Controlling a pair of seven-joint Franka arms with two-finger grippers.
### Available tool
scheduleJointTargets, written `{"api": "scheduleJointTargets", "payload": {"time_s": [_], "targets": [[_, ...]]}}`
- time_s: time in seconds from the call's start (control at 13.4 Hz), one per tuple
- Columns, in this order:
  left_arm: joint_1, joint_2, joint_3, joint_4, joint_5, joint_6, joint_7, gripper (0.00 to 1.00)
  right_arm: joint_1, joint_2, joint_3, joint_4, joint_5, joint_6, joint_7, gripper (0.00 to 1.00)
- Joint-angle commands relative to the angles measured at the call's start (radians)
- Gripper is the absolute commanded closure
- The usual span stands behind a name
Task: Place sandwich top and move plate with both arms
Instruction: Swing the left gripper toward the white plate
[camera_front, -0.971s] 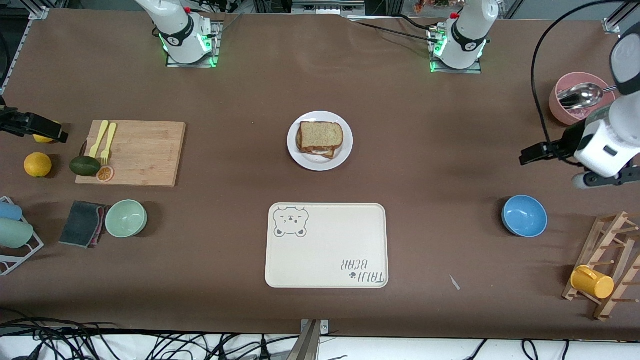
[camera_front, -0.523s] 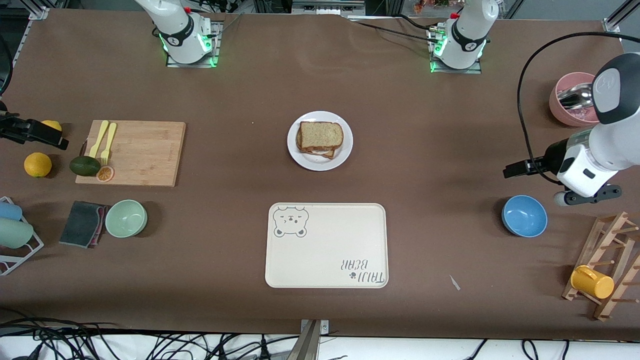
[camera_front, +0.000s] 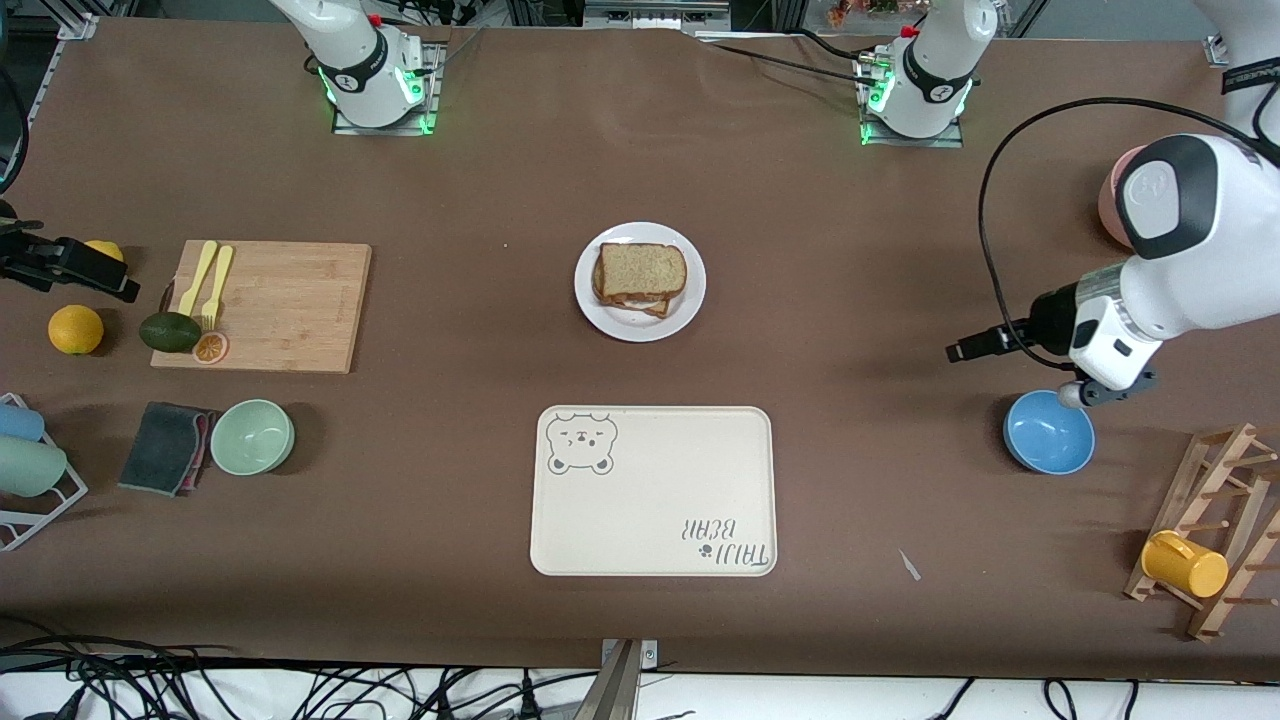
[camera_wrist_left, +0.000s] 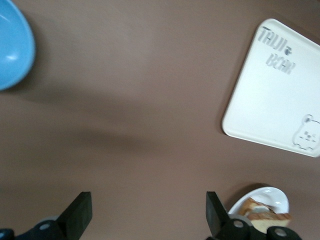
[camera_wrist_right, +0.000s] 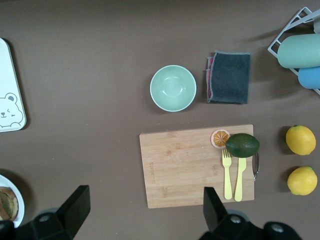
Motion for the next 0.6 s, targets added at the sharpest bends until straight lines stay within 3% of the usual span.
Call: {"api": "scheduleJointTargets", "payload": {"time_s": [0.0, 0.22, 0.52], "targets": [[-0.004, -0.078, -0.036, -0.160, -0.150, 0.085, 0.100, 0.00, -0.006, 0.004, 0.002, -0.007, 0.002, -0.006, -0.022, 0.00], [-0.045, -0.074, -0.080, -0.203, -0.175, 0.131, 0.108, 0.00, 0.001, 0.002, 0.010, -0.008, 0.006, -0.023, 0.054, 0.00], [-0.099, -0.075, -0.086, -0.288, -0.305, 0.168, 0.178, 0.00, 0.030, 0.005, 0.022, -0.008, 0.001, -0.017, 0.066, 0.00]]}}
